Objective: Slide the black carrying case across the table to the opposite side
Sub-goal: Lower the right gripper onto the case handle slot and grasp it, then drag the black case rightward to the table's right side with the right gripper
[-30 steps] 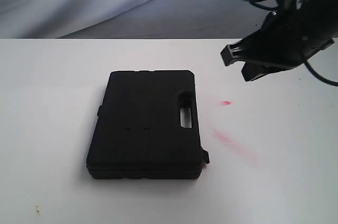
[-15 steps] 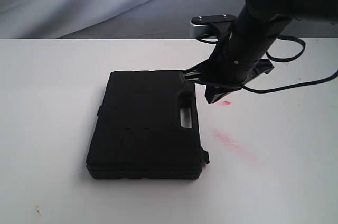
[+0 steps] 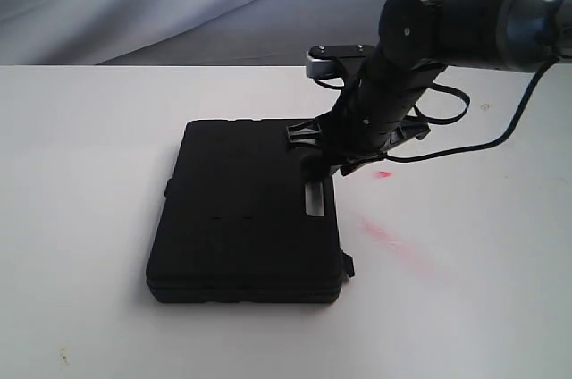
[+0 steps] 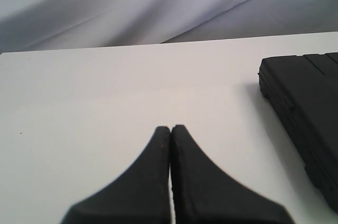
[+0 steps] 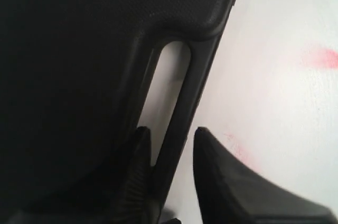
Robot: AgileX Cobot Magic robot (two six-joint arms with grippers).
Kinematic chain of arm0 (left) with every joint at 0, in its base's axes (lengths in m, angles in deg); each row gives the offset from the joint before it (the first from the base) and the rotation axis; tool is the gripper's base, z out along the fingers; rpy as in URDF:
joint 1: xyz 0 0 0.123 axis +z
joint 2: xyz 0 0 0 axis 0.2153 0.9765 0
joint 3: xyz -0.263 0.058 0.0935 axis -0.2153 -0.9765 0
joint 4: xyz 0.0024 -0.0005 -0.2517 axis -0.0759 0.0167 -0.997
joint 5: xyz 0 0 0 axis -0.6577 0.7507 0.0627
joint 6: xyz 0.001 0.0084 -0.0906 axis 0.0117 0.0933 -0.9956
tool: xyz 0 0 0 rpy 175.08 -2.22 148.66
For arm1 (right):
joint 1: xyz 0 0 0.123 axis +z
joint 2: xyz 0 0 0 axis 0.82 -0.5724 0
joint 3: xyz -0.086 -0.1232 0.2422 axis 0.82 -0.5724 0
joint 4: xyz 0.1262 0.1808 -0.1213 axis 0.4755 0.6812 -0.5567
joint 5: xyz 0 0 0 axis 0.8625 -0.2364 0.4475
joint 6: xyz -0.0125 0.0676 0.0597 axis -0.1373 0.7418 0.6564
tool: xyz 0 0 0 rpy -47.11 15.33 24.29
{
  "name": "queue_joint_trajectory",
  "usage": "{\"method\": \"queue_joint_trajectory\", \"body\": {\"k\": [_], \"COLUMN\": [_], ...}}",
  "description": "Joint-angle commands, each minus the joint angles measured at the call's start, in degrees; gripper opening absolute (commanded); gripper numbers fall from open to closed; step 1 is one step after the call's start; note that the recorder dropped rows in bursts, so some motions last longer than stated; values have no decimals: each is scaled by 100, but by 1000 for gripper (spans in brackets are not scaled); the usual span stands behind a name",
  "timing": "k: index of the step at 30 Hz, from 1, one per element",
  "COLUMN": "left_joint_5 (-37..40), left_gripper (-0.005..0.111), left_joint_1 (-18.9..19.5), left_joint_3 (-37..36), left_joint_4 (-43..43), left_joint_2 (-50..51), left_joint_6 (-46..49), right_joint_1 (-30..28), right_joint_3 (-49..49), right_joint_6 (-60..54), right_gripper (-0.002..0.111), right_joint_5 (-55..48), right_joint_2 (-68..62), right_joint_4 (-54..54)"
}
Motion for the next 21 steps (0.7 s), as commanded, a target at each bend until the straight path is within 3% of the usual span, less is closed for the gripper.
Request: {"method": "queue_joint_trajectory", "body": {"k": [1, 21], "left_joint_5": [-25, -25], "left_gripper": [0, 0], "left_joint_1": [10, 10], "left_joint_3": [-28, -28], "left_joint_4": [9, 9], "left_joint_2": [-21, -21], "left_joint_6": [-42, -42], "right_joint_1": [18, 18], "right_joint_3": [22, 22], "right_joint_6": [177, 375], "right_gripper": [39, 39], "right_joint_5": [127, 598], "right_joint_2": [-214, -843], "right_joint_4": [8, 190]}}
